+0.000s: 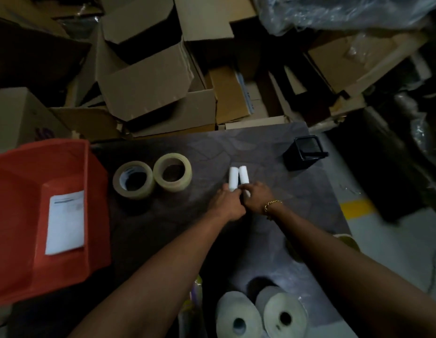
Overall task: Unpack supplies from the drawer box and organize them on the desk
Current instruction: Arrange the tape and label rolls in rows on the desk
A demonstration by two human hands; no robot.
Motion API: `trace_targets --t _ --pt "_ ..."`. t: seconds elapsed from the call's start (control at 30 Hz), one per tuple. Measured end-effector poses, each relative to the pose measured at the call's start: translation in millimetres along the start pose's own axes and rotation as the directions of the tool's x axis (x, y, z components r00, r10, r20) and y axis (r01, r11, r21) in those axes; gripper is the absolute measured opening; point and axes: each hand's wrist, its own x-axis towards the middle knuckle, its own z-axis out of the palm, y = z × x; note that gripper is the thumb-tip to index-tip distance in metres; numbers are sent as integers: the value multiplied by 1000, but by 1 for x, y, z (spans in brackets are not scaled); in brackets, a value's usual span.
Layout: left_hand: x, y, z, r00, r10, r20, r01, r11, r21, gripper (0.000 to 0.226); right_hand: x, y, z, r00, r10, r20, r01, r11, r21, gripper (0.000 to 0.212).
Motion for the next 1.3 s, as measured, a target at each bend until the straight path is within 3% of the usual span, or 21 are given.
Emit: trace_targets --t 0.1,0.27,0.43,0.57,0.83,1.07,1.3 --pt "-16 10 12 999 -33 18 35 996 -80 54 -20 13 0 999 -20 50 18 999 44 40" --pt "-62 41 37 995 -38 -87 12 958 -285 49 -70 56 -23 991 -131 -24 133 980 151 40" --pt "-113 103 92 978 -17 -209 -72 910 -409 50 -141 137 -48 965 -247 -92 261 944 200 45" --pt "-148 150 150 982 1 -187 -91 875 -476 46 -196 207 -55 959 -262 -110 279 941 191 39" --pt "-187 183 238 993 -66 -94 25 923 -383 51 -263 284 -9 970 -242 -8 233 923 306 32" --pt "-187 175 266 990 -143 1 136 938 -317 52 -274 278 10 961 -274 41 246 912 329 34" --pt "-187 170 269 995 -92 -42 80 970 -230 52 -265 283 8 974 -222 50 200 942 270 41"
